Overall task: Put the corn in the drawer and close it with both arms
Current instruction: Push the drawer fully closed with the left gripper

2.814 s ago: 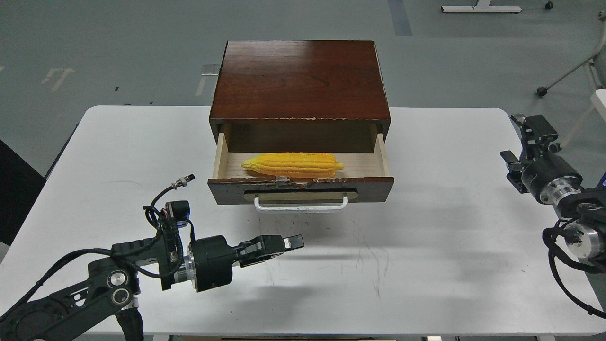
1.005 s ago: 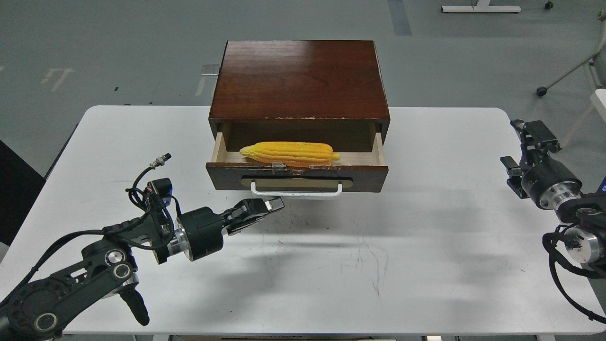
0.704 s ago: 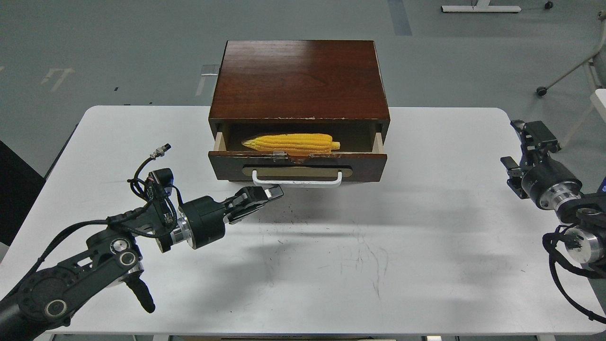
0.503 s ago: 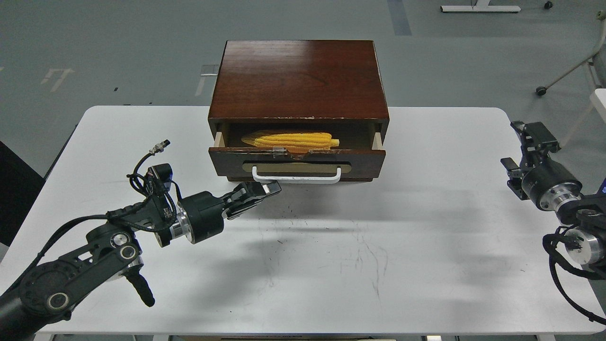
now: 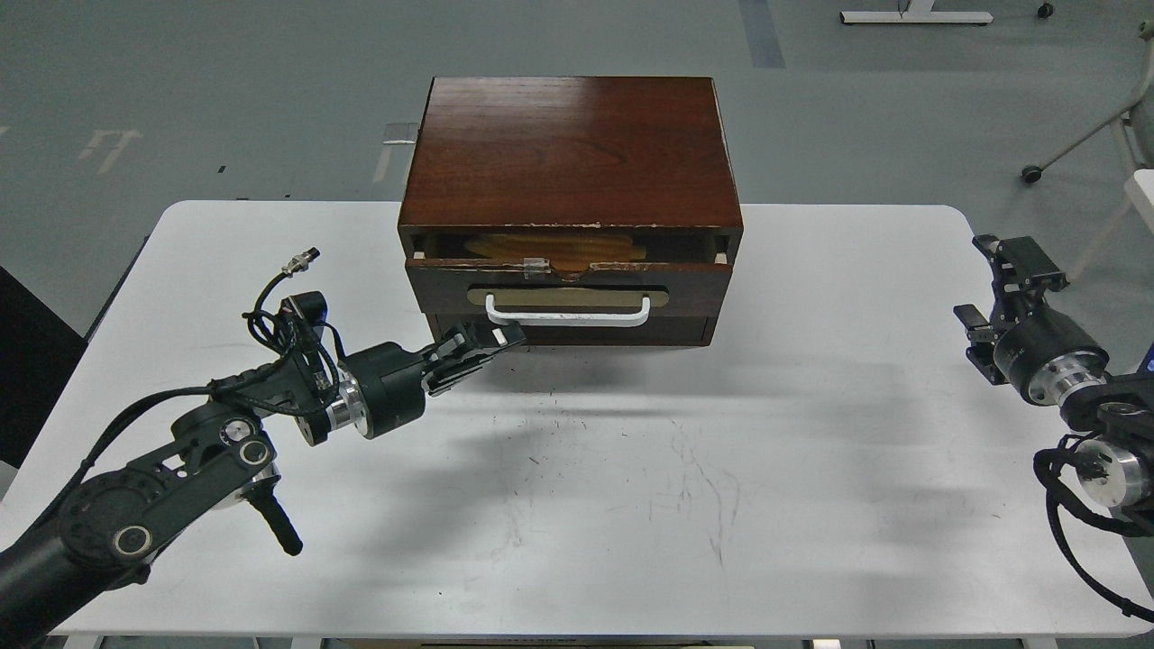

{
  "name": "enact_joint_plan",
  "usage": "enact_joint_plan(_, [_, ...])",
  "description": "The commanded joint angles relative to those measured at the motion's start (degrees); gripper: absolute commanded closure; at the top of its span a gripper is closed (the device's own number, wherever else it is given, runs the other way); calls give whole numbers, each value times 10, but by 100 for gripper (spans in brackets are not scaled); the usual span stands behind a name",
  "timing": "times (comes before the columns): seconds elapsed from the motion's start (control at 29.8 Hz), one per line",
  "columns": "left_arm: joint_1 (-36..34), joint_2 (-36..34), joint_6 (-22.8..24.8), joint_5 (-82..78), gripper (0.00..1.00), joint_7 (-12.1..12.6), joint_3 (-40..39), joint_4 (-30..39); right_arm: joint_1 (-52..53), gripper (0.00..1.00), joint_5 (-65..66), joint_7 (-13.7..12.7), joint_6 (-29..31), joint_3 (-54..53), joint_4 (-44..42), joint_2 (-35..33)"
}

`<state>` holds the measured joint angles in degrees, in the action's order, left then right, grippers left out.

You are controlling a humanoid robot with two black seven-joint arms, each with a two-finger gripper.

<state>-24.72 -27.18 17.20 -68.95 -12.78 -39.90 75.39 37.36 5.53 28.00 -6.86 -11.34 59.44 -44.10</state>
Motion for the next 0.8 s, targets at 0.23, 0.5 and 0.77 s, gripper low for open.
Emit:
enact_joint_plan(0.23, [-24, 3, -3, 20, 100, -1, 1, -34, 0, 1, 0, 0, -2, -1, 1, 0])
enact_joint_plan(0.5, [-25, 5, -4, 20, 100, -2, 1, -39, -1, 1, 0, 0, -2, 0, 1, 0])
enact_joint_plan(0.77, [-27, 6, -6, 20, 100, -3, -1, -51, -1, 1, 0, 0, -2, -1, 0, -1])
